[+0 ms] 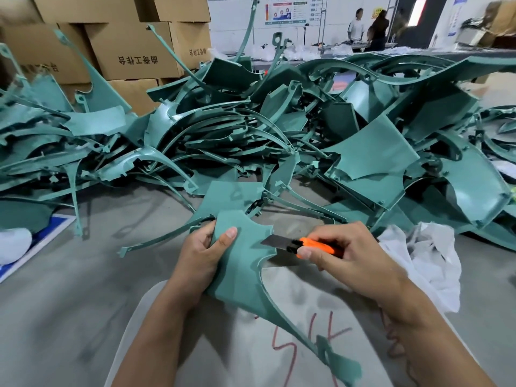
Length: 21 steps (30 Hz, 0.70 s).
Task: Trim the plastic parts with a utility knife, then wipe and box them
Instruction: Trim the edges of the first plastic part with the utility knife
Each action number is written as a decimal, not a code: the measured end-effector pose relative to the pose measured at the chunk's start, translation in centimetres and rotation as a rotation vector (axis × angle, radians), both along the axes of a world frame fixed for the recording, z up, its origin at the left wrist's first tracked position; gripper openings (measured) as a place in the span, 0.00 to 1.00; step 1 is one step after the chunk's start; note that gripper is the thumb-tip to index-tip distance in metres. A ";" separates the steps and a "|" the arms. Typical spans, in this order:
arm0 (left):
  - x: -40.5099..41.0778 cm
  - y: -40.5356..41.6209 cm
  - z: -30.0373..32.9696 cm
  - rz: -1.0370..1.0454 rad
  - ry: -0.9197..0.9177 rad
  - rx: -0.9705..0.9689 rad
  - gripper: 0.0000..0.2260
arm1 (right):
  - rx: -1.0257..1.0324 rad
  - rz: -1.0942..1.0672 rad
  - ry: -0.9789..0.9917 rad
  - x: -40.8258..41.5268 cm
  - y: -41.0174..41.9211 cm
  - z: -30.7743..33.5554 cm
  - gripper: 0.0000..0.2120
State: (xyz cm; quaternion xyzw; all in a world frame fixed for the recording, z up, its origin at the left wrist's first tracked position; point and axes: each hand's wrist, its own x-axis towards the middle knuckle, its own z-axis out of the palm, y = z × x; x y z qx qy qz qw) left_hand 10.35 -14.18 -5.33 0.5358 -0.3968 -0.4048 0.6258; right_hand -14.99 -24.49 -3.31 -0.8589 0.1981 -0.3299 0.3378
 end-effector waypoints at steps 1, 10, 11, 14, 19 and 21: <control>0.0 0.0 0.0 -0.005 0.011 0.003 0.11 | -0.006 -0.007 -0.003 0.1 0.1 0.0 0.12; 0.4 0.0 -0.1 -0.018 0.031 0.013 0.14 | -0.052 -0.058 -0.011 0.3 0.4 0.1 0.13; 0.4 -0.1 -0.2 -0.011 0.030 0.013 0.14 | -0.056 -0.065 -0.012 0.3 0.4 0.1 0.13; 0.3 -0.4 -0.4 0.026 0.033 0.019 0.14 | -0.099 -0.113 -0.016 0.4 0.2 0.0 0.13; 0.4 -0.5 -0.6 0.030 0.005 0.014 0.14 | -0.181 -0.262 -0.036 0.6 -0.1 -0.5 0.14; 0.2 -0.5 -0.7 0.018 -0.019 0.012 0.12 | -0.185 -0.275 -0.048 0.4 -0.2 -0.4 0.14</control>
